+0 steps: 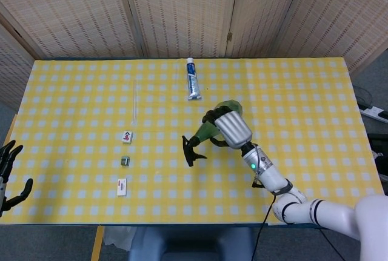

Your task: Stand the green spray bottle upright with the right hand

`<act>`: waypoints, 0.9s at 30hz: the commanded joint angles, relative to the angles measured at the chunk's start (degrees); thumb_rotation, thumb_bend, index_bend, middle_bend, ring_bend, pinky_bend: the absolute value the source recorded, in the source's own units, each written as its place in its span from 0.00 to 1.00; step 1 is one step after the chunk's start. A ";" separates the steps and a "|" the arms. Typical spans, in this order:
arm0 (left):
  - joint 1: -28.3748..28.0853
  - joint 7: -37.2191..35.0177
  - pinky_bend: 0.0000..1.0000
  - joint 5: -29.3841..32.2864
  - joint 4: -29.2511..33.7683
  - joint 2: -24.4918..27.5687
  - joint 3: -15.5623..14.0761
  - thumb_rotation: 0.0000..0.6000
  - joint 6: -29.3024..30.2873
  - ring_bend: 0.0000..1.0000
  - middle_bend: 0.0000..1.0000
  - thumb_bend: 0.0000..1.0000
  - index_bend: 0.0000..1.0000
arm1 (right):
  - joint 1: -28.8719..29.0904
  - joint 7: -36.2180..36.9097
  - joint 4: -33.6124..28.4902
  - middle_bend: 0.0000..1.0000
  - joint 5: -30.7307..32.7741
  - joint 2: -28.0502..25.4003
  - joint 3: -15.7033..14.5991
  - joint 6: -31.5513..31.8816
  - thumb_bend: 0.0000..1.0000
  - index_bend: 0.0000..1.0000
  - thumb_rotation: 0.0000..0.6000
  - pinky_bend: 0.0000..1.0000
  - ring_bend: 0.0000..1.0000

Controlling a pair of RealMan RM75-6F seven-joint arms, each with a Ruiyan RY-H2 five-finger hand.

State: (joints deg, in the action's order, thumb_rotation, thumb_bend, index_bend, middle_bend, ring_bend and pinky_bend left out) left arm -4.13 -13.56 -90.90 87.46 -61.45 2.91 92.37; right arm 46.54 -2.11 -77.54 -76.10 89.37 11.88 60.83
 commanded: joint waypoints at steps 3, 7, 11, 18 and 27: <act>-0.03 0.47 0.00 -0.07 0.23 -0.01 -0.06 1.00 -0.11 0.02 0.01 0.49 0.00 | -6.11 20.84 -6.65 0.51 7.49 -1.25 6.03 2.21 0.32 0.62 1.00 0.32 0.47; 0.00 0.54 0.00 -0.10 0.29 0.00 -0.08 1.00 -0.06 0.02 0.01 0.49 0.00 | -8.13 28.53 -8.37 0.52 11.18 -1.01 7.77 1.02 0.32 0.63 1.00 0.34 0.48; -0.14 0.50 0.00 0.02 0.26 0.03 -0.08 1.00 -0.43 0.02 0.01 0.49 0.00 | -11.24 37.10 -7.19 0.52 13.95 0.58 8.69 0.38 0.32 0.64 1.00 0.34 0.47; -0.16 0.53 0.00 0.02 0.23 0.01 -0.06 1.00 -0.45 0.02 0.01 0.49 0.00 | -13.15 44.17 -2.99 0.52 14.46 2.42 9.58 -1.72 0.32 0.64 1.00 0.34 0.48; -0.41 1.01 0.00 0.21 0.34 -0.03 -0.10 1.00 -1.11 0.02 0.01 0.49 0.00 | -13.37 43.82 -2.69 0.52 15.85 2.47 11.54 -3.55 0.32 0.64 1.00 0.34 0.47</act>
State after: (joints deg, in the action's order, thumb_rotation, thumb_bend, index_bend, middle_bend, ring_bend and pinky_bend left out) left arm -4.52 -12.57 -90.71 87.80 -61.48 2.80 91.27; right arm 33.09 42.53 -79.67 -61.05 92.08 22.90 57.84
